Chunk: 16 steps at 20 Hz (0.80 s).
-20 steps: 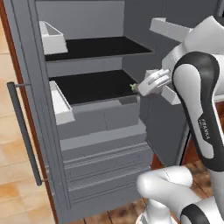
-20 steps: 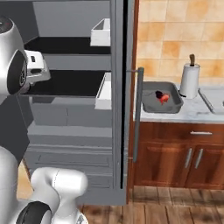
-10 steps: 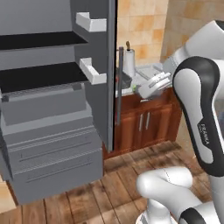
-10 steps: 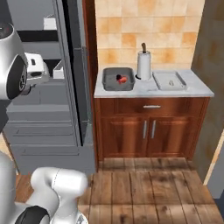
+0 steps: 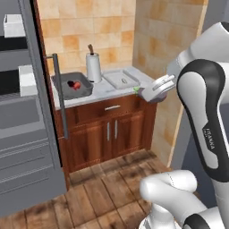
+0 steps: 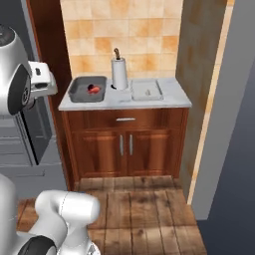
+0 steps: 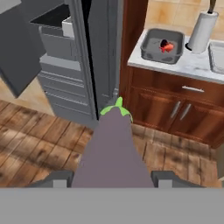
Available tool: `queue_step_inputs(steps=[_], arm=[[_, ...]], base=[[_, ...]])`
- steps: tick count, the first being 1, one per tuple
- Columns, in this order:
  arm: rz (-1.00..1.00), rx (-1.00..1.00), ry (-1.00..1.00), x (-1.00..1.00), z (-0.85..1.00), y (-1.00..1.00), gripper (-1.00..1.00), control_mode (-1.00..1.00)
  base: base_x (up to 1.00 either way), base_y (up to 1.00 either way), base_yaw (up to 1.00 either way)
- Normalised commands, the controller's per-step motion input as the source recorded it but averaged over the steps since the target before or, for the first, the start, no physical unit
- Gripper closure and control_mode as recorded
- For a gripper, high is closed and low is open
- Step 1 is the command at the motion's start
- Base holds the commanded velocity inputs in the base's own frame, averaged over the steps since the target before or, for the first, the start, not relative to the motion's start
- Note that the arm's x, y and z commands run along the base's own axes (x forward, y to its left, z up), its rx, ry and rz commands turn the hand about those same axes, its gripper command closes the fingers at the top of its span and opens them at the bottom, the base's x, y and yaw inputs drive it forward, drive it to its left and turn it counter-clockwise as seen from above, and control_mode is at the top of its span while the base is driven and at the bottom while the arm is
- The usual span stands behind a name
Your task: Place one eggplant and one fish in each tupperware on the nearby counter, to pack two identical lunches.
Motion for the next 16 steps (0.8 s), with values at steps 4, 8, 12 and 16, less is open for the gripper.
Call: queue_step_inputs(steps=[4,8,12,16], arm=[[0.00,0.00,0.00,0.00,0.00,0.00,1.00,1.00],[0.00,0.00,0.00,0.00,0.00,0.00,1.00,1.00],[0.00,0.00,0.00,0.00,0.00,0.00,1.00,1.00],[0.00,0.00,0.00,0.00,0.00,0.00,1.00,1.00]], base=[[0.86,-0.71,-0.06],[1.00,-0.17,-0.07],[1.00,0.09,-0.10],[1.00,0.16,-0.09]])
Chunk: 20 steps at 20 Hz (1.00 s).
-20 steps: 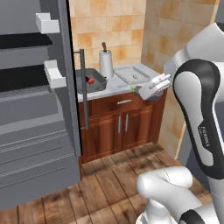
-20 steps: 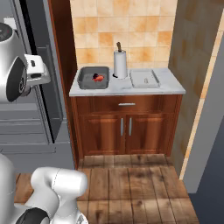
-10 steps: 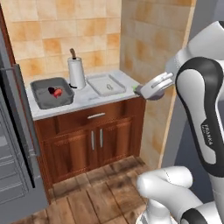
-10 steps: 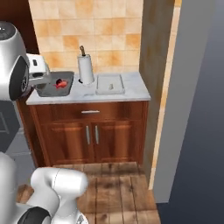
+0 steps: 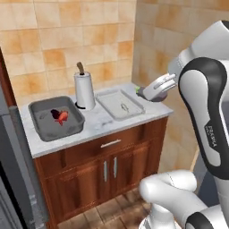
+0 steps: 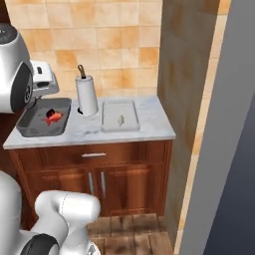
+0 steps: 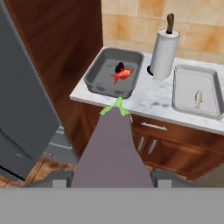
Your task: Place one eggplant and one fish in each tupperware on the nearby counter, to pack two identical lunches.
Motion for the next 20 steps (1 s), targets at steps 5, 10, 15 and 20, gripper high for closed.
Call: queue_step_inputs(steps=[5,10,15,20], arm=[[0.00,0.00,0.00,0.00,0.00,0.00,1.00,1.00],[0.00,0.00,0.00,0.00,0.00,0.00,1.00,1.00],[0.00,0.00,0.00,0.00,0.00,0.00,1.00,1.00],[-0.05,0.00,0.00,0.59,-0.43,-0.34,1.00,-1.00]], base=[[1.00,0.02,-0.07],[1.00,0.00,-0.07],[0.89,-0.02,-0.05],[0.00,0.00,0.00]])
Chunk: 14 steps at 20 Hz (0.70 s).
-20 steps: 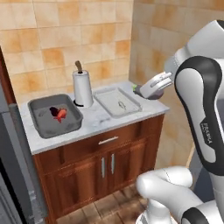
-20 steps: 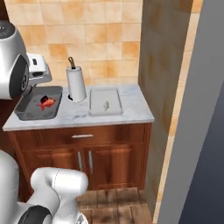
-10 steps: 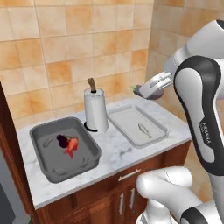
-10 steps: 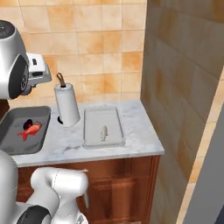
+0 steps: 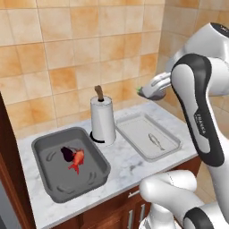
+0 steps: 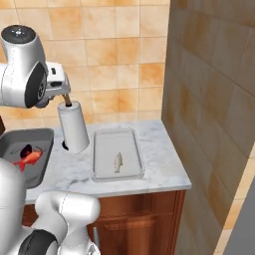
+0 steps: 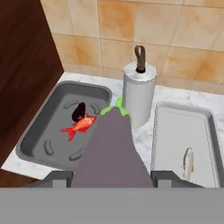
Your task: Place one eggplant and one fish in each tupperware on the nearby counter, to pack two identical lunches.
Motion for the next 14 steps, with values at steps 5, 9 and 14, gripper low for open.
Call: queue_step_inputs(steps=[5,9,14], arm=[[-0.05,0.00,0.00,0.71,-0.64,-0.45,1.00,-1.00],[-0.05,0.00,0.00,0.75,-0.71,-0.27,1.00,-1.00],[-0.06,0.00,0.00,0.56,-0.65,-0.08,1.00,-1.00]], base=[[0.00,0.00,0.00],[0.00,0.00,0.00],[0.00,0.00,0.00]])
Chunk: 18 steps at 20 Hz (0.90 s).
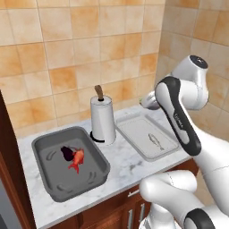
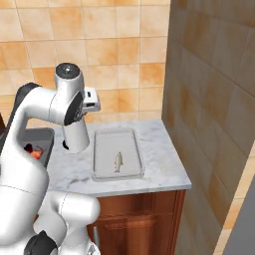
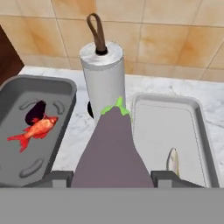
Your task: Place one eggplant and one fish in each tupperware on the nearby counter, to pack two identical lunches.
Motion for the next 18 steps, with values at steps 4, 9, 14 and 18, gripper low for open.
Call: queue_step_inputs(steps=[4,9,14,18], arm=[[-0.10,0.00,0.00,0.38,-0.60,-0.09,1.00,-1.00],[-0.10,0.00,0.01,0.19,-0.44,-0.32,1.00,-1.00],[-0.01,0.00,0.10,0.01,-0.37,-0.31,1.00,-1.00],[0.00,0.00,0.05,0.05,-0.49,-0.12,1.00,-1.00]], base=[[0.00,0.00,0.00],[0.00,0.00,0.00],[0.00,0.00,0.00],[0.00,0.00,0.00]])
